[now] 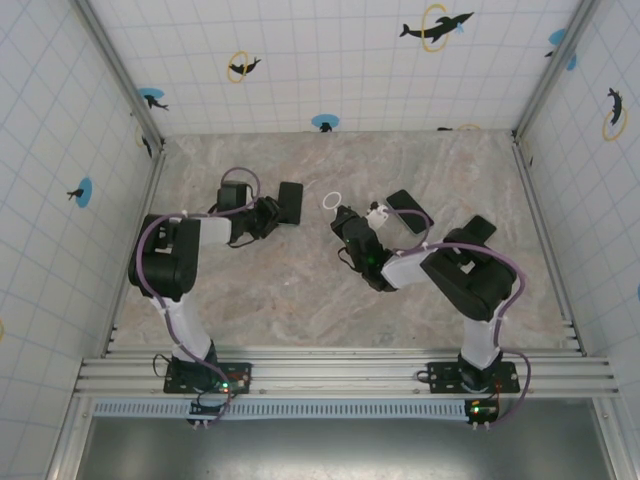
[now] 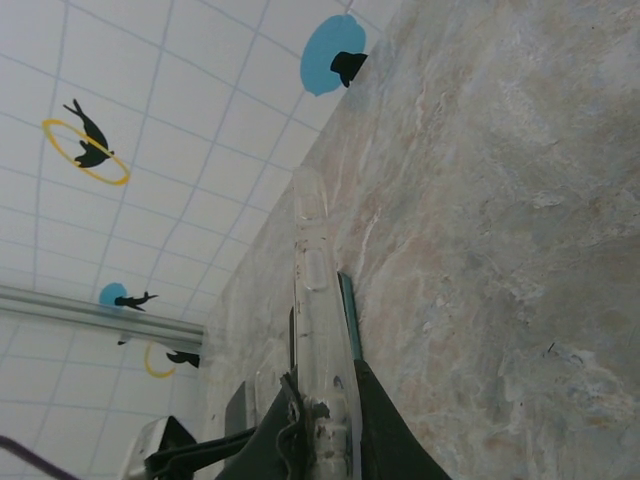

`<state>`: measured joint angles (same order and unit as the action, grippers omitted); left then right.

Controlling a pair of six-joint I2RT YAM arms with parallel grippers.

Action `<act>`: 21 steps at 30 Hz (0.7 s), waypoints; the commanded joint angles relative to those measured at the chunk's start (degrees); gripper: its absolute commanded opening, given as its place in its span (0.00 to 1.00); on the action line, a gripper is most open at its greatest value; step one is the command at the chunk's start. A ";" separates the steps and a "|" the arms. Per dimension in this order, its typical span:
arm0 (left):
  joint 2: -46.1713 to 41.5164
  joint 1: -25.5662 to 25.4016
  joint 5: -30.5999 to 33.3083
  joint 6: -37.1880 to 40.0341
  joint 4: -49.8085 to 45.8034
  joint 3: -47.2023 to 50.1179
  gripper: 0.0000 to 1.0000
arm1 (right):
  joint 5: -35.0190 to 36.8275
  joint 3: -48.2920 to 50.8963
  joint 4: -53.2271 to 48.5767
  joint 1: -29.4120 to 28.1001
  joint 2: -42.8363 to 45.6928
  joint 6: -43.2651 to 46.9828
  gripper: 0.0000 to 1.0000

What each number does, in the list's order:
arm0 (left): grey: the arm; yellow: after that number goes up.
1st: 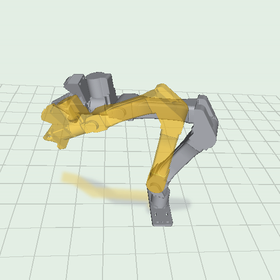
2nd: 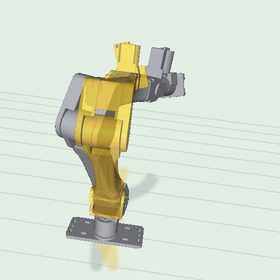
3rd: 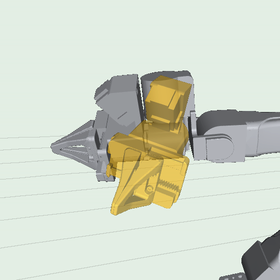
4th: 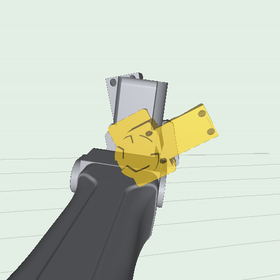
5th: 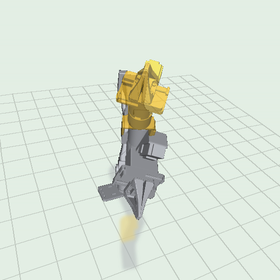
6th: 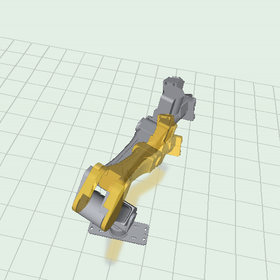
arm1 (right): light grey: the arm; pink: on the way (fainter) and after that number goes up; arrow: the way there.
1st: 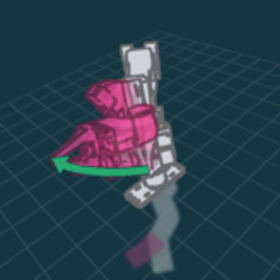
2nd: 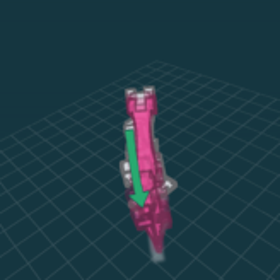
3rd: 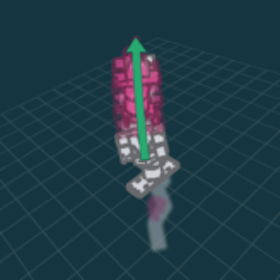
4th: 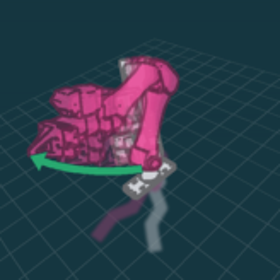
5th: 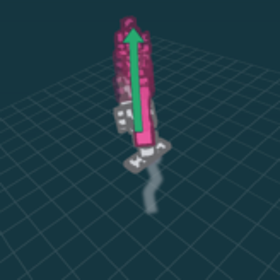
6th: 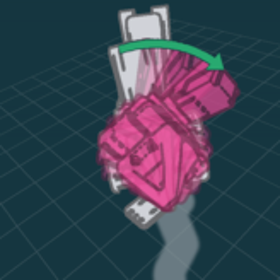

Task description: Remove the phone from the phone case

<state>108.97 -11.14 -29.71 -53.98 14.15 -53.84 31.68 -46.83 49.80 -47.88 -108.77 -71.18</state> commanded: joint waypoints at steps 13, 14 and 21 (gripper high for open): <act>-3.03 0.56 3.10 5.81 -11.35 -1.61 0.65 | 2.44 -11.49 0.69 0.50 -13.38 4.46 0.05; -3.54 0.54 3.17 5.89 -11.55 -1.62 0.65 | 2.74 -12.15 0.52 0.42 -14.22 4.40 0.05; -8.57 0.59 2.91 5.91 -13.81 -2.88 0.67 | 4.77 -16.17 -0.39 -0.14 -18.46 2.40 0.08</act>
<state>103.94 -11.14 -27.46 -49.28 3.01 -55.42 33.28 -60.38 49.45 -47.68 -125.40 -68.14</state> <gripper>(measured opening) 0.670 0.124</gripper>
